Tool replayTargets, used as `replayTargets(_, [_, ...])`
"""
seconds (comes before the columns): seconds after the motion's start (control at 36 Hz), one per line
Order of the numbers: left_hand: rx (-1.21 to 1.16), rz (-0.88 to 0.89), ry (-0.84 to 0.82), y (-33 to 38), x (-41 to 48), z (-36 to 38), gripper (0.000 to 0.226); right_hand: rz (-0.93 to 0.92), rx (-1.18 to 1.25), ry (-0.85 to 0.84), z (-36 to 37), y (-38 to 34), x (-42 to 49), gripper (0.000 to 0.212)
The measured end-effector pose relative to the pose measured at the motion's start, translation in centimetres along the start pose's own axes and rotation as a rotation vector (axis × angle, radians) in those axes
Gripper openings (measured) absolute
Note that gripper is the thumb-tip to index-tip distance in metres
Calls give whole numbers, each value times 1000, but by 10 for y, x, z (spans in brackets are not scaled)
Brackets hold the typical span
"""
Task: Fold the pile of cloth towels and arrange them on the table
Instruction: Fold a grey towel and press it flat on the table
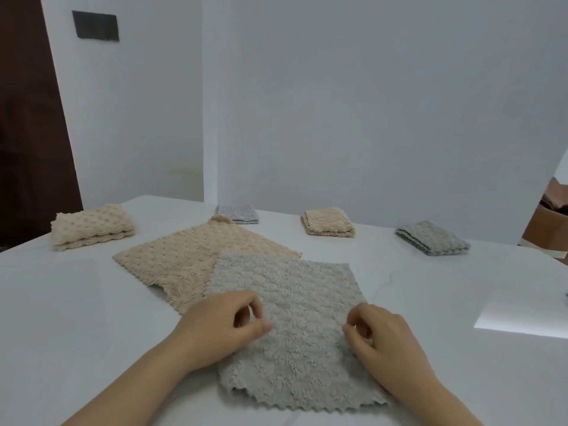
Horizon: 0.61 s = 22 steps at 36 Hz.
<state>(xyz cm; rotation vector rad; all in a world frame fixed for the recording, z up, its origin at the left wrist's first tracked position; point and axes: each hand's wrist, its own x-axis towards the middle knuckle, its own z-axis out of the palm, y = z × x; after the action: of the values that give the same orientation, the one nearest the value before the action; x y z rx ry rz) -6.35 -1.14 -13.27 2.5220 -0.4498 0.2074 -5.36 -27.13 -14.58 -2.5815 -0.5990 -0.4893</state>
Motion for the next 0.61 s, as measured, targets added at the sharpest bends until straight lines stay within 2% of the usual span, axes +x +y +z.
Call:
replayTargets(0.06, [0, 61, -198, -6, -11, 0, 49, -31, 78, -204, -8, 2, -7, 29])
replayTargets(0.11, [43, 112, -347, -8, -17, 0, 68, -53, 93, -371, -15, 5, -10, 57])
replayTargets(0.14, [58, 121, -388, -8, -19, -1, 72, -50, 102, -420, -18, 6, -11, 65])
replayTargets(0.19, [87, 146, -412, -5, -18, 0, 69, -69, 76, -473, -20, 6, -10, 69])
replayTargets(0.25, [137, 184, -343, -2, -17, 5, 57, -98, 21, -505, -19, 2, -10, 62])
replayTargets(0.31, [137, 218, -199, -2, -14, 9, 30, -116, -18, -472, -18, -3, -11, 49])
replayTargets(0.36, [106, 229, -80, -7, -10, 11, 18, -124, -54, -430, -18, -4, -11, 45])
replayTargets(0.44, [18, 177, 13, -14, -7, 8, 19, -131, -86, -418, -24, -5, -10, 59])
replayTargets(0.53, [-24, 118, 169, -14, -3, 0, 30, -89, -79, -433, -32, -11, -10, 49])
replayTargets(0.61, [-31, 61, 268, -14, -3, -8, 40, -99, -116, -375, -34, -12, -10, 49])
